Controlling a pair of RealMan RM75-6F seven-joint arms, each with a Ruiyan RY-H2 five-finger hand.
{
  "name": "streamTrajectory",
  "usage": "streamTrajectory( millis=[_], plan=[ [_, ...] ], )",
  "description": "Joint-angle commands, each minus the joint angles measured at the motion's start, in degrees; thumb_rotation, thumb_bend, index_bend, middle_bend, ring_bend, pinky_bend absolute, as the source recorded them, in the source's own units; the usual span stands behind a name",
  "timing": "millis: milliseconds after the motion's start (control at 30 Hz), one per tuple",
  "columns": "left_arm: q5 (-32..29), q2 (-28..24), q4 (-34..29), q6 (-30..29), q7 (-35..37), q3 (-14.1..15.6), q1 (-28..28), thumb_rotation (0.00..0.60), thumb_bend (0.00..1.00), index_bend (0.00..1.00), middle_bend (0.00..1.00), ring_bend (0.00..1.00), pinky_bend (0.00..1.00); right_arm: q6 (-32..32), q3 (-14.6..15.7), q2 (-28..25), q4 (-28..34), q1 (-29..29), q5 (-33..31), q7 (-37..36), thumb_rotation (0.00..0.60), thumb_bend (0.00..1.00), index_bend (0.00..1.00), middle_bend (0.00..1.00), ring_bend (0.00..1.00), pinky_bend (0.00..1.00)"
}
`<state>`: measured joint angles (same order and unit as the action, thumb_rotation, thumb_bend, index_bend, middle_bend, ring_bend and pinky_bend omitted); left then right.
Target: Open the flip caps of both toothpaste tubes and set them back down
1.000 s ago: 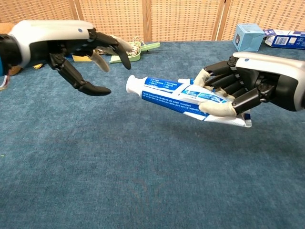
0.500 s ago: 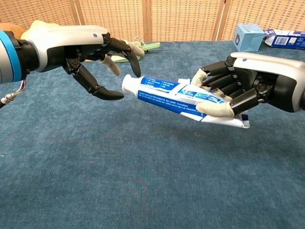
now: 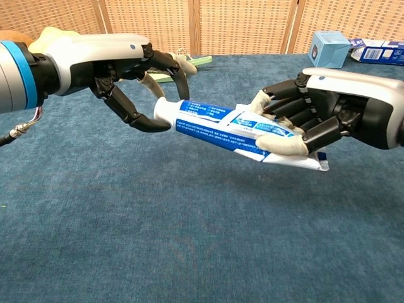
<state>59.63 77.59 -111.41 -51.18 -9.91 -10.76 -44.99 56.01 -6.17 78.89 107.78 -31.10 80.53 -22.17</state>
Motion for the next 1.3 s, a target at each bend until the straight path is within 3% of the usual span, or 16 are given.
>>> streamTrajectory(
  millis=[33,233,1300],
  plan=[
    [0.1,0.2,0.1,-0.2,0.0,0.2,-0.1,0.600,0.24,0.41,0.11,0.06,0.21,0.0,0.1,0.0,0.1,0.0,-0.1,0.2,0.600,0.53,0.96,0.74,0.66,0.73],
    [0.6,0.6,0.1,-1.2,0.2,0.4,0.0,0.600,0.24,0.47,0.12,0.07,0.22,0.1,0.2,-0.3,0.1,0.1,-0.7,0.4,0.600,0.53,0.96,0.74,0.66,0.73],
    [0.5,0.6,0.4,-3.6,-0.1,1.1,0.1,0.600,0.24,0.60,0.16,0.08,0.23,0.4,-0.5,-0.1,-0.1,0.3,-3.0,-0.2,0.600,0.53,0.96,0.74,0.67,0.73]
  ],
)
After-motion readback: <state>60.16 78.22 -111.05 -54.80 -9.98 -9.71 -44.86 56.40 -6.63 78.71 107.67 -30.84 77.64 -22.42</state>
